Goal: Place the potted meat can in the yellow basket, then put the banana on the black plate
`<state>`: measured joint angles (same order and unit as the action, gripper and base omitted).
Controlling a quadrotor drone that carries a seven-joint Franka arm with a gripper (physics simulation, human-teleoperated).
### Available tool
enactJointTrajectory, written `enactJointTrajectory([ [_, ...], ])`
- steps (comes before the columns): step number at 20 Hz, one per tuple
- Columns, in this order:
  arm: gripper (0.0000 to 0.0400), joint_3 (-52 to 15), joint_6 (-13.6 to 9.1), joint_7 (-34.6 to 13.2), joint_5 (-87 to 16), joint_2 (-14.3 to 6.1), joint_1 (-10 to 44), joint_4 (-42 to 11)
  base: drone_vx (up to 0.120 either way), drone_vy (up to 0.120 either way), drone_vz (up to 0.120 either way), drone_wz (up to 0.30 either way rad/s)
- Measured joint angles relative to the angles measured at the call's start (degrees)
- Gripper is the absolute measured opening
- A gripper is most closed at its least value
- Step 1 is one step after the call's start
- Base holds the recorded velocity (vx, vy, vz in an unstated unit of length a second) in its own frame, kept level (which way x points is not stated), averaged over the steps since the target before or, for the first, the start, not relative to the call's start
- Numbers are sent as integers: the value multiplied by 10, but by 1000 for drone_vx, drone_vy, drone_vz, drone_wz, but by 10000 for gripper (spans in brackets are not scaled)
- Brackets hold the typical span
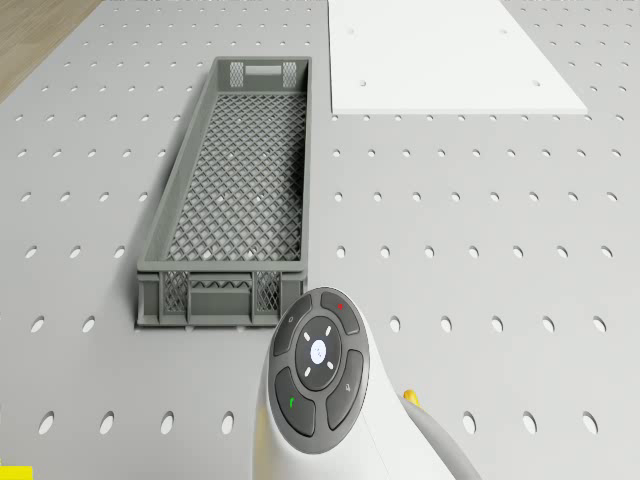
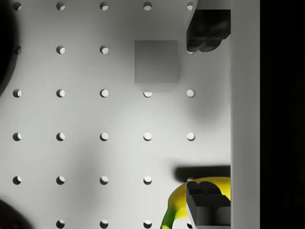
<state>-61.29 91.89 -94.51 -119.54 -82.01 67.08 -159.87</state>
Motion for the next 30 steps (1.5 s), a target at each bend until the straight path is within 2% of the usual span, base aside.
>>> enactJointTrajectory([
  [7, 400, 0, -1, 1, -1, 1, -1, 0, 120, -120, 0, 0],
  [14, 400, 1, -2, 1, -1, 2, -1, 0, 6, -120, -17, 0],
  [20, 400, 1, -3, 1, -2, 3, -2, 0, 0, -7, -120, 0],
  [25, 400, 1, -4, 2, -2, 4, -2, 0, 112, -16, -8, 0],
  [30, 400, 5, -2, 2, -6, 5, -2, 2, 0, -32, 0, 0],
])
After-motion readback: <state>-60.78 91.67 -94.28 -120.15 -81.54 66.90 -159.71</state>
